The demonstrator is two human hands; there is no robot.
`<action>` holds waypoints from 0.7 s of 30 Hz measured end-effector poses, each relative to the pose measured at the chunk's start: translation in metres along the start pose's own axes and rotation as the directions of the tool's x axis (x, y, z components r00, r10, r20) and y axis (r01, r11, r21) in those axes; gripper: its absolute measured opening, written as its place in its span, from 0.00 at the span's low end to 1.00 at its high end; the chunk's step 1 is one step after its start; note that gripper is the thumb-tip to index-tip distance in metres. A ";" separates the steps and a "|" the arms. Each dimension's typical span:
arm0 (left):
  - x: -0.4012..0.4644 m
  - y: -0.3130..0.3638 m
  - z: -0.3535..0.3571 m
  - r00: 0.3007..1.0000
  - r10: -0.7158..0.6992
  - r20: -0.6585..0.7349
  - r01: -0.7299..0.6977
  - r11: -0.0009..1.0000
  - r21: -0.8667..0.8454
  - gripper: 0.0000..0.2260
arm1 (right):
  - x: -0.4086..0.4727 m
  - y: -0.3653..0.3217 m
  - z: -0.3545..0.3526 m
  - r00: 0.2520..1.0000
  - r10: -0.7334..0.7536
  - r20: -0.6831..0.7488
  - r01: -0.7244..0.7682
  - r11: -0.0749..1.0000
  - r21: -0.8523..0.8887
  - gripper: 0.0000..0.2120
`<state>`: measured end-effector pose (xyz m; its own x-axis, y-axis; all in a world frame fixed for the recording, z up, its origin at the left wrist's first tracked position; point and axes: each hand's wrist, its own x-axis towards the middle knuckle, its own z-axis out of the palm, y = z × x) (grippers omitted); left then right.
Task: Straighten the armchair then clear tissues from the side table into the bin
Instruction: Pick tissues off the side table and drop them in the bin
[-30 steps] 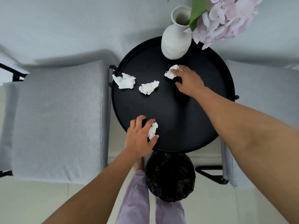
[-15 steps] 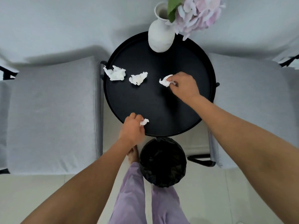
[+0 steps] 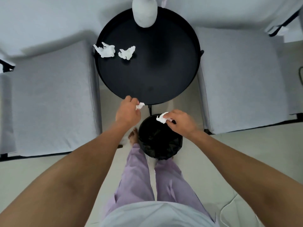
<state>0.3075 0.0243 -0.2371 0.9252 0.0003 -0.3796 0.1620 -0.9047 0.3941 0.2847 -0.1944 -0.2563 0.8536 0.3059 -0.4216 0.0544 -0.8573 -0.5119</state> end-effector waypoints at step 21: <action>-0.053 0.008 0.073 0.981 -0.048 0.190 0.043 0.999 0.031 0.20 | 0.024 0.007 -0.003 0.999 -0.036 -0.018 0.028 0.944 -0.328 0.32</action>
<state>0.2347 -0.0143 -0.2751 0.8341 -0.0374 -0.5503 0.1905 -0.9168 0.3510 0.3067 -0.1942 -0.2677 0.8600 0.3295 -0.3896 0.2455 -0.9366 -0.2501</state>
